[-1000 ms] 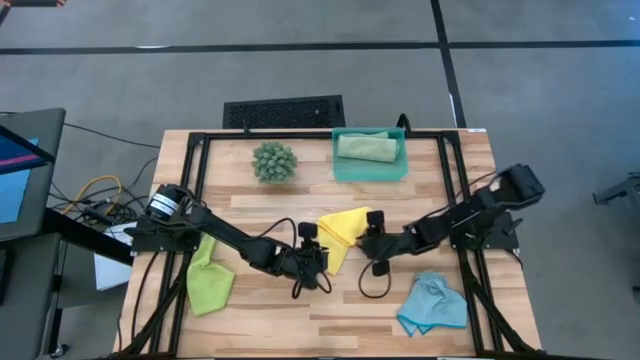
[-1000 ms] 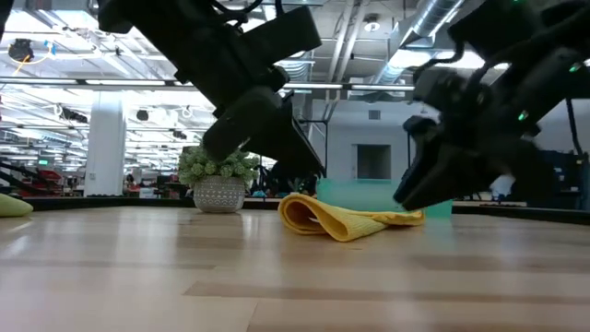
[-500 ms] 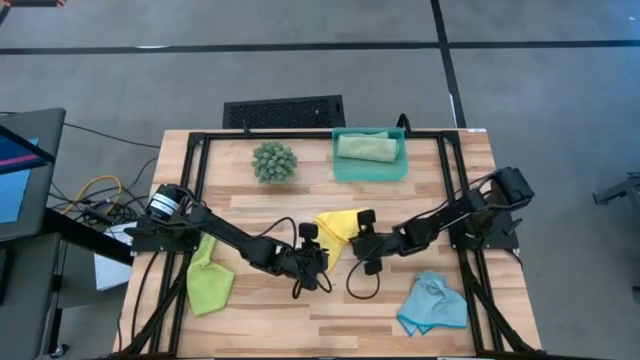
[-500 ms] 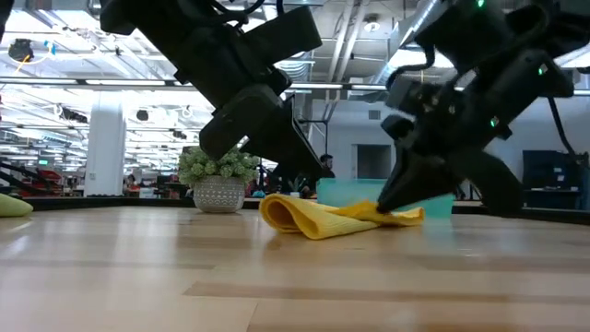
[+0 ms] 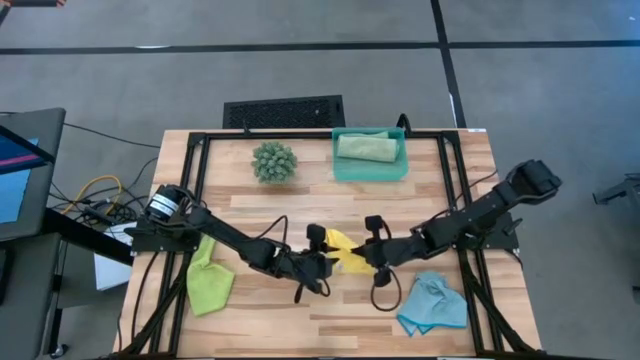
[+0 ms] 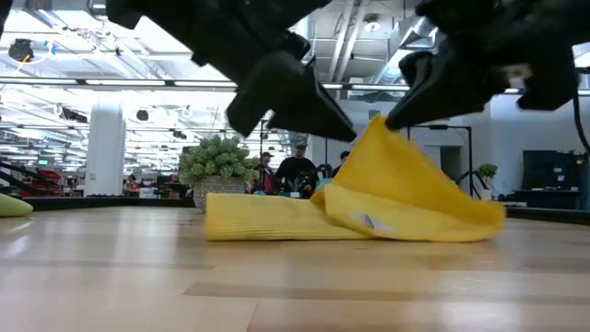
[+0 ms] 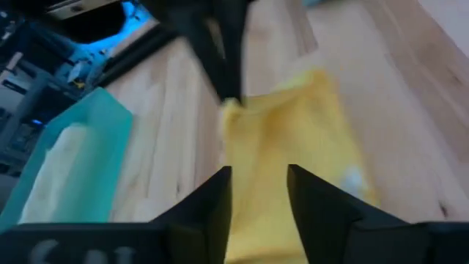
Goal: Roll microfiber towels into tight, uniform cylinder then place into a basket
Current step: Roll the yellow microfiber cloth
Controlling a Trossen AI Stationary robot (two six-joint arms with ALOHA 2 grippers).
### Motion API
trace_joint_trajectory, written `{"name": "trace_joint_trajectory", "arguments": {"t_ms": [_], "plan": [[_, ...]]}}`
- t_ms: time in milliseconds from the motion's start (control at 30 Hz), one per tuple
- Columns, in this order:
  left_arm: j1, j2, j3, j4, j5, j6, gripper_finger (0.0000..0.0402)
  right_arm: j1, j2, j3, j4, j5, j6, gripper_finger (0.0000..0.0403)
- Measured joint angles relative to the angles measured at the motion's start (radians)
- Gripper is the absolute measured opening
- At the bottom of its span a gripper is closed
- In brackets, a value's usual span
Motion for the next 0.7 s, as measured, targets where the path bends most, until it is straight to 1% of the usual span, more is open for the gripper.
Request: {"name": "trace_joint_trajectory", "arguments": {"t_ms": [33, 133, 233, 300, 333, 500, 533, 633, 700], "plan": [[0.003, 0.0, 0.0, 0.011, 0.002, -0.003, 0.0146, 0.008, -0.004, 0.0, -0.002, 0.001, 0.0, 0.0005], [0.015, 0.005, 0.0, 0.041, 0.059, -0.018, 0.0172, 0.02, -0.006, 0.0, 0.007, 0.001, -0.002, 0.0009], [0.031, 0.038, 0.0, 0.102, 0.096, -0.027, 0.0188, 0.026, -0.006, 0.0, 0.018, 0.002, -0.002, 0.0017], [0.044, 0.075, 0.0, 0.147, 0.092, -0.017, 0.0191, 0.026, -0.006, 0.0, 0.017, 0.002, -0.002, 0.0019], [0.049, 0.092, 0.0, 0.165, 0.074, -0.004, 0.0191, 0.027, -0.006, 0.0, 0.017, 0.002, -0.002, 0.0019], [0.057, 0.141, -0.001, 0.2, -0.12, 0.066, 0.0177, 0.063, -0.022, -0.001, 0.018, 0.002, -0.01, 0.001], [0.056, 0.141, -0.001, 0.202, -0.136, 0.077, 0.0172, 0.075, -0.029, 0.003, 0.016, 0.002, -0.012, 0.001], [0.056, 0.14, -0.001, 0.228, -0.135, 0.092, 0.0151, 0.124, -0.058, 0.017, 0.014, 0.006, -0.033, 0.0011], [0.052, 0.14, -0.001, 0.265, -0.132, 0.125, 0.013, 0.161, -0.082, 0.03, 0.017, 0.022, -0.049, 0.0014]]}}
